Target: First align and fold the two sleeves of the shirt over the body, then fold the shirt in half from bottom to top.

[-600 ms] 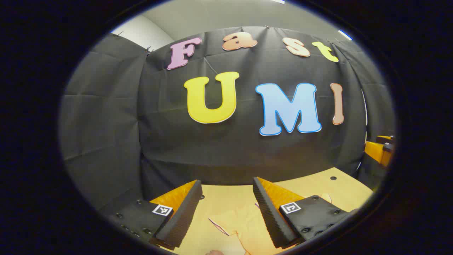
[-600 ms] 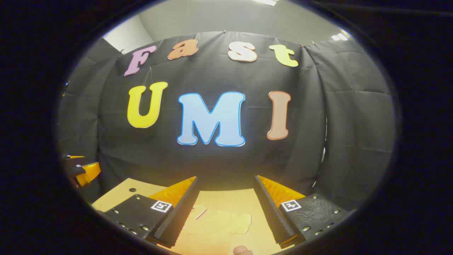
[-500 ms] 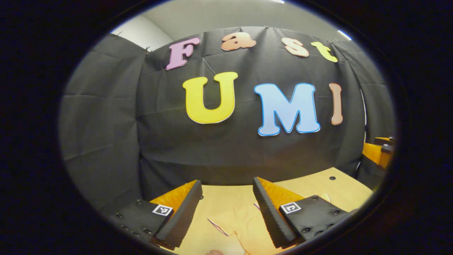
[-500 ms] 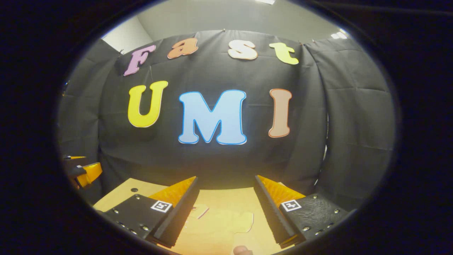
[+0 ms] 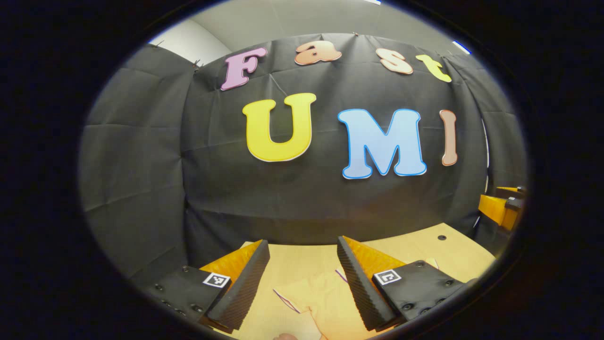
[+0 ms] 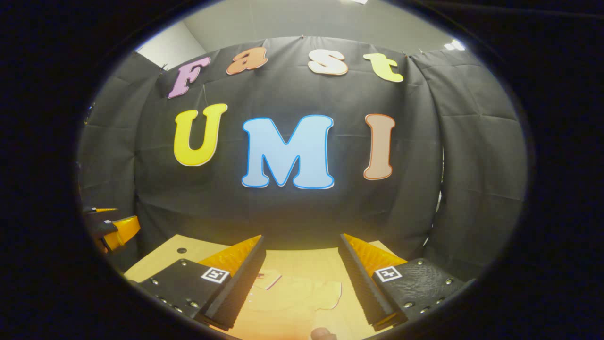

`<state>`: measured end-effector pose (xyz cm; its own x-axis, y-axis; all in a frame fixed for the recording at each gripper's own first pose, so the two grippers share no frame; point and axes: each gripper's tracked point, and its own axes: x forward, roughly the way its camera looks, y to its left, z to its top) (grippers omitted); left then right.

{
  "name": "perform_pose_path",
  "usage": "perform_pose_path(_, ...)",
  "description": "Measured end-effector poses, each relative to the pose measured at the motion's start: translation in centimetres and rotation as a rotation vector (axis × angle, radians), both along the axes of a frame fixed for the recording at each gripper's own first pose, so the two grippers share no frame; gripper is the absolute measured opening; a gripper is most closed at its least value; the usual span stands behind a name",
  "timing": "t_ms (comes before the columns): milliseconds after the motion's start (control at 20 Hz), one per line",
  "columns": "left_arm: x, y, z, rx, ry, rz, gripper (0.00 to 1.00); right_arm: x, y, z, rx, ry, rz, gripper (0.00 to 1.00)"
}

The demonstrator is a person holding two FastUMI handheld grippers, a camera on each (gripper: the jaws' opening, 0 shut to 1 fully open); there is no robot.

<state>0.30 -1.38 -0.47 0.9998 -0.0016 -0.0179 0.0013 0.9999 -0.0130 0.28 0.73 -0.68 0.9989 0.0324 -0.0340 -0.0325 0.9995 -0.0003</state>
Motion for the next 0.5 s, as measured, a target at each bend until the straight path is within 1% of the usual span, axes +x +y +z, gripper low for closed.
perform_pose_path(200,-0.2,-0.3,-0.1,-0.003,0.005,0.003,0.95,1.0,-0.7,-1.4,-0.013,0.036,-0.012,0.96)
perform_pose_path(350,0.0,-0.2,0.1,0.009,0.001,0.011,0.95,4.5,-2.6,-4.8,-0.011,0.138,-0.045,0.97)
perform_pose_path(500,0.0,0.2,-0.1,0.014,0.006,0.021,0.95,8.2,-4.3,-9.7,0.010,0.266,-0.072,0.96)
